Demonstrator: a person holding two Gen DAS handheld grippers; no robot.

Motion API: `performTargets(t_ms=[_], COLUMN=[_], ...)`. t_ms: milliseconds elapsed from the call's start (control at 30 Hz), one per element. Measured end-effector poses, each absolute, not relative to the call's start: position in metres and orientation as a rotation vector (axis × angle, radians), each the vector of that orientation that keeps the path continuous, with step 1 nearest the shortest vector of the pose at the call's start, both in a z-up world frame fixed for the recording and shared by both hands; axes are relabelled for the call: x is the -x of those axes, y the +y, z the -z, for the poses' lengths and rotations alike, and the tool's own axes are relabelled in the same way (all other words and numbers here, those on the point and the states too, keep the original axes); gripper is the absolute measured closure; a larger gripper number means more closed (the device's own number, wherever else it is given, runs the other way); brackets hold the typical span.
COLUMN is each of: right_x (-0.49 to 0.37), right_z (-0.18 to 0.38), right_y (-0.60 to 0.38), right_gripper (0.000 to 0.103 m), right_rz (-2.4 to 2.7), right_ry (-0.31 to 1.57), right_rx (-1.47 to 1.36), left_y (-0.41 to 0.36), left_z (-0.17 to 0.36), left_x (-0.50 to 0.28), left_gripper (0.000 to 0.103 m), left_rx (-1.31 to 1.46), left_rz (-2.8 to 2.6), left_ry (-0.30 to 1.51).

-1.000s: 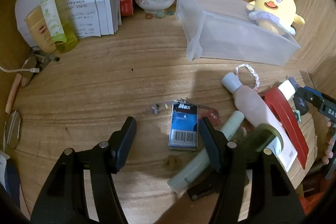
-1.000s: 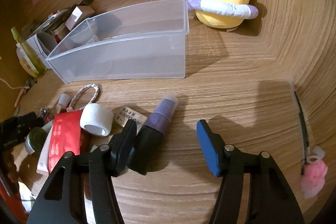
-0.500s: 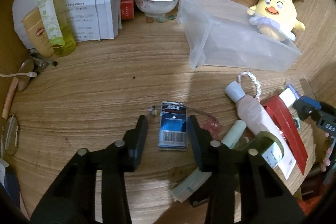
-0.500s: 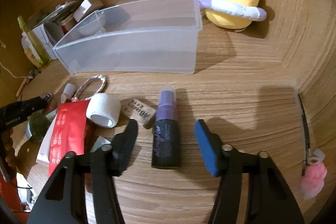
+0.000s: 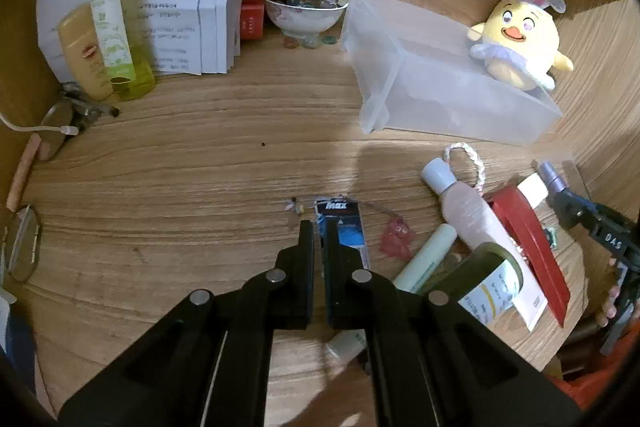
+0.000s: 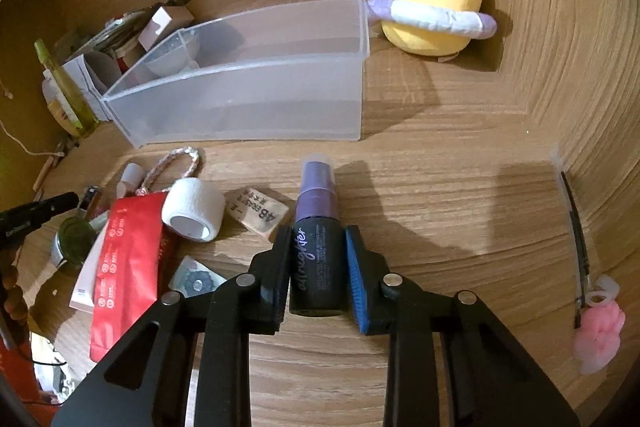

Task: Organize objects
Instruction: 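Lower the right gripper onto the black-purple spray bottle and close it, then carry the spray bottle into the clear bin with the right gripper while the left gripper grasps the pink keychain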

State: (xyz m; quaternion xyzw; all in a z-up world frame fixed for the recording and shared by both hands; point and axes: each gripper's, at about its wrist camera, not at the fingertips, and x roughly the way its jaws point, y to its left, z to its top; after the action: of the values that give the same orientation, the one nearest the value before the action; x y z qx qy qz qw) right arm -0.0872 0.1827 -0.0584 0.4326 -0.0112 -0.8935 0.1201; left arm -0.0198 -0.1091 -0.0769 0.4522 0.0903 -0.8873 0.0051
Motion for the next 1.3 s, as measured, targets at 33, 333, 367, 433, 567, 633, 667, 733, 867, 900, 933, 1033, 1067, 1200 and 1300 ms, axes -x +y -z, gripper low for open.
performTargets(t_ms=[33, 333, 367, 433, 567, 633, 667, 733, 867, 900, 933, 1033, 1067, 1200, 1300], right_x=[0.087, 0.084, 0.083, 0.082, 0.083, 0.084, 0.084, 0.085, 0.085, 0.086, 0.086, 0.089, 0.089, 0.091, 0.091], right_z=[0.057, 0.046, 0.043, 0.037, 0.024, 0.02, 0.018, 0.016, 0.017, 0.018, 0.018, 0.019, 0.02, 0.02, 0.02], right_y=[0.182, 0.186, 0.188, 0.19, 0.191, 0.191, 0.19, 0.187, 0.182, 0.181, 0.181, 0.181, 0.181, 0.18, 0.179], right_gripper=[0.079, 0.079, 0.079, 0.079, 0.079, 0.079, 0.079, 0.079, 0.079, 0.079, 0.079, 0.079, 0.079, 0.079, 0.079], right_rz=[2.611, 2.631, 2.638, 2.654, 2.673, 2.673, 2.672, 2.666, 2.651, 2.65, 2.648, 2.642, 2.64, 2.626, 2.618], right_ry=[-0.029, -0.055, -0.06, -0.063, -0.074, -0.084, -0.084, -0.077, -0.066, -0.064, -0.063, -0.066, -0.068, -0.072, -0.078], right_rx=[-1.26, -1.213, -1.202, -1.174, -1.123, -1.1, -1.093, -1.081, -1.072, -1.072, -1.073, -1.074, -1.075, -1.074, -1.071], left_y=[-0.109, -0.1, -0.098, -0.095, -0.095, -0.094, -0.094, -0.095, -0.1, -0.1, -0.098, -0.092, -0.089, -0.077, -0.08], left_z=[0.077, 0.082, 0.082, 0.083, 0.084, 0.085, 0.085, 0.085, 0.084, 0.084, 0.084, 0.085, 0.086, 0.086, 0.086], left_x=[0.019, 0.024, 0.025, 0.027, 0.034, 0.037, 0.039, 0.043, 0.05, 0.052, 0.053, 0.056, 0.057, 0.064, 0.071], left_gripper=[0.1, 0.074, 0.073, 0.069, 0.069, 0.069, 0.069, 0.069, 0.069, 0.069, 0.069, 0.077, 0.084, 0.085, 0.091], left_rx=[-1.423, -1.503, -1.505, -1.508, -1.509, -1.507, -1.508, -1.518, -1.545, -1.544, -1.536, -1.514, -1.507, -1.496, -1.504], left_rz=[2.778, 2.77, 2.769, 2.767, 2.772, 2.78, 2.777, 2.762, 2.766, 2.77, 2.776, 2.795, 2.788, 2.771, 2.767], left_ry=[0.279, 0.285, 0.267, 0.237, 0.226, 0.201, 0.186, 0.174, 0.237, 0.236, 0.224, 0.168, 0.127, -0.033, -0.026])
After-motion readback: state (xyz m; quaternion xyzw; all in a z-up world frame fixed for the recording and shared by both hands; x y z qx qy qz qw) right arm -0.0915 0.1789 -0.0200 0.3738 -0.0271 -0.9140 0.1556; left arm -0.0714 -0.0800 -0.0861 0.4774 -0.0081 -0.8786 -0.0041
